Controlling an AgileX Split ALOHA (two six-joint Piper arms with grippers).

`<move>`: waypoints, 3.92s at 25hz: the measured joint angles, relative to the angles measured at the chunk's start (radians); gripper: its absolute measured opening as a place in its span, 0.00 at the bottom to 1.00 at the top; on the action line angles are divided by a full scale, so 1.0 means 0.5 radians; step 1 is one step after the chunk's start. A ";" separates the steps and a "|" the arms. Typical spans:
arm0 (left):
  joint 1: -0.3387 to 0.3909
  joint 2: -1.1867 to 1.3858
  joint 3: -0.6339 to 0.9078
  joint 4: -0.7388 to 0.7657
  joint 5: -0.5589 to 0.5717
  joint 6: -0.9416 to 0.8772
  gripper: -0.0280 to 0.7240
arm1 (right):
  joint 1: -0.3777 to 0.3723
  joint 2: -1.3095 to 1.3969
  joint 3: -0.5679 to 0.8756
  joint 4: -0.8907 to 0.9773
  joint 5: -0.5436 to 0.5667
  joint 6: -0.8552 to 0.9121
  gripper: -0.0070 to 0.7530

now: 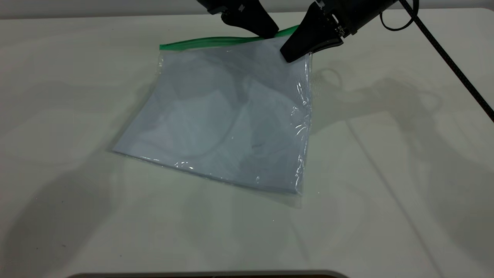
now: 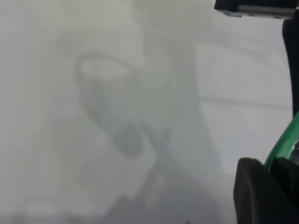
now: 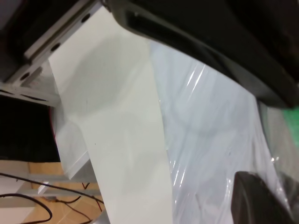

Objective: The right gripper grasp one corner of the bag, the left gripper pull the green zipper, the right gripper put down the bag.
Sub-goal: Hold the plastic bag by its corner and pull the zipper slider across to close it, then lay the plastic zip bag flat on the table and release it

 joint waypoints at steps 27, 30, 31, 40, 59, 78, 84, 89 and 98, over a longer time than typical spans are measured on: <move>0.317 0.002 0.000 0.288 -0.035 0.009 0.13 | -0.025 -0.020 -0.001 0.090 0.003 -0.031 0.05; 0.349 0.002 0.000 0.352 -0.045 -0.002 0.13 | -0.025 -0.020 -0.001 0.096 0.003 -0.031 0.05; 0.361 0.002 0.000 0.368 -0.047 -0.011 0.13 | -0.025 -0.020 -0.001 0.096 0.003 -0.031 0.05; 0.504 0.005 0.000 0.500 -0.094 -0.074 0.14 | -0.025 -0.020 -0.001 0.098 0.003 -0.037 0.05; 0.636 0.009 0.002 0.703 -0.133 -0.227 0.14 | -0.030 -0.020 -0.001 0.089 0.009 -0.038 0.05; 0.661 -0.043 0.002 0.612 -0.177 -0.353 0.32 | -0.037 -0.022 -0.001 0.030 -0.009 -0.057 0.06; 0.672 -0.261 0.002 0.210 -0.058 -0.383 0.67 | -0.037 -0.022 -0.001 -0.050 -0.227 -0.060 0.07; 0.672 -0.482 0.002 -0.107 0.276 -0.411 0.74 | -0.037 -0.024 -0.001 -0.197 -0.436 -0.048 0.22; 0.672 -0.999 0.002 -0.245 0.571 -0.664 0.75 | -0.041 -0.317 -0.001 -1.017 -0.192 0.548 0.65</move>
